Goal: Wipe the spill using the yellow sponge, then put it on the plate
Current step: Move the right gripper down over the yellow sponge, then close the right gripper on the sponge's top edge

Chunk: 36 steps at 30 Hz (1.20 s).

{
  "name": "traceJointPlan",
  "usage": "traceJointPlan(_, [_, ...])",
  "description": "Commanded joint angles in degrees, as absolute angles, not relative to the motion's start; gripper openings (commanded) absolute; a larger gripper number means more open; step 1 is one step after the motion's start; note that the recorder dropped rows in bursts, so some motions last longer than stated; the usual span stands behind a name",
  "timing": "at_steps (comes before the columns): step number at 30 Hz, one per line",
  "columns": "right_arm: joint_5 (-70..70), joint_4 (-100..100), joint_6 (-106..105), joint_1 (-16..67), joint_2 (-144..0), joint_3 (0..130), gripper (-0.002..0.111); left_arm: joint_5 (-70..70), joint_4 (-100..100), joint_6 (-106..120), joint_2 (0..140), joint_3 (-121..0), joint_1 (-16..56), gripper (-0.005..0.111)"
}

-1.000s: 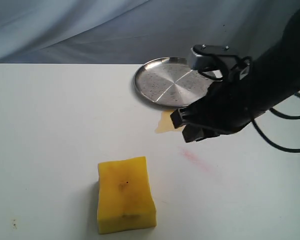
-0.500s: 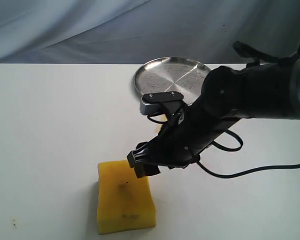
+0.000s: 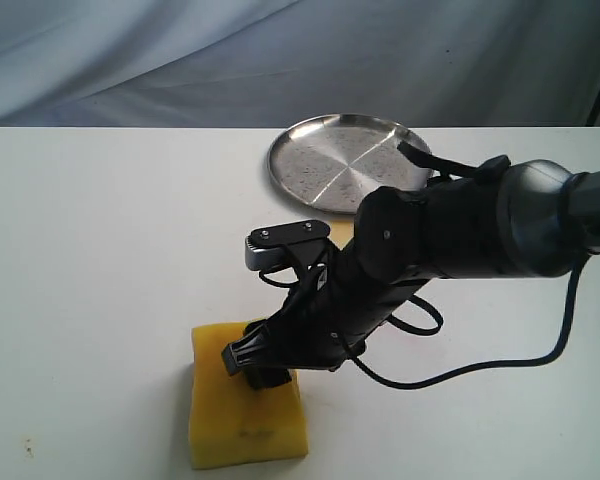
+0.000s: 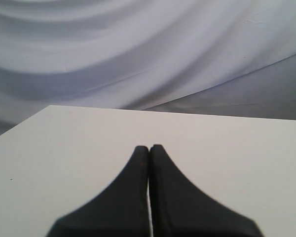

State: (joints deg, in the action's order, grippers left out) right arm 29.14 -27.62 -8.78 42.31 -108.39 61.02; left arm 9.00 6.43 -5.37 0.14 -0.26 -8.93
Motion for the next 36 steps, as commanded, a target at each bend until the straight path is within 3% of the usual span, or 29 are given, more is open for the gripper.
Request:
traceJointPlan(1, [28.9,-28.2,-8.9,42.9,-109.5,61.2,0.049,8.8,6.6,-5.6,0.0,0.0,-9.1,0.000])
traceJointPlan(13, [27.7,-28.5,-8.7,42.8,-109.7,61.2,0.000,8.8,6.6,-5.6,0.0,0.0,-9.1,0.000])
traceJointPlan(23, [25.3,-21.2,-3.5,40.7,-108.9,61.2,0.000,8.8,6.6,-5.6,0.0,0.0,-9.1,0.000])
traceJointPlan(36, [14.7,-17.7,1.2,30.2,-108.9,61.8,0.000,8.8,6.6,-5.6,0.0,0.0,-9.1,0.000])
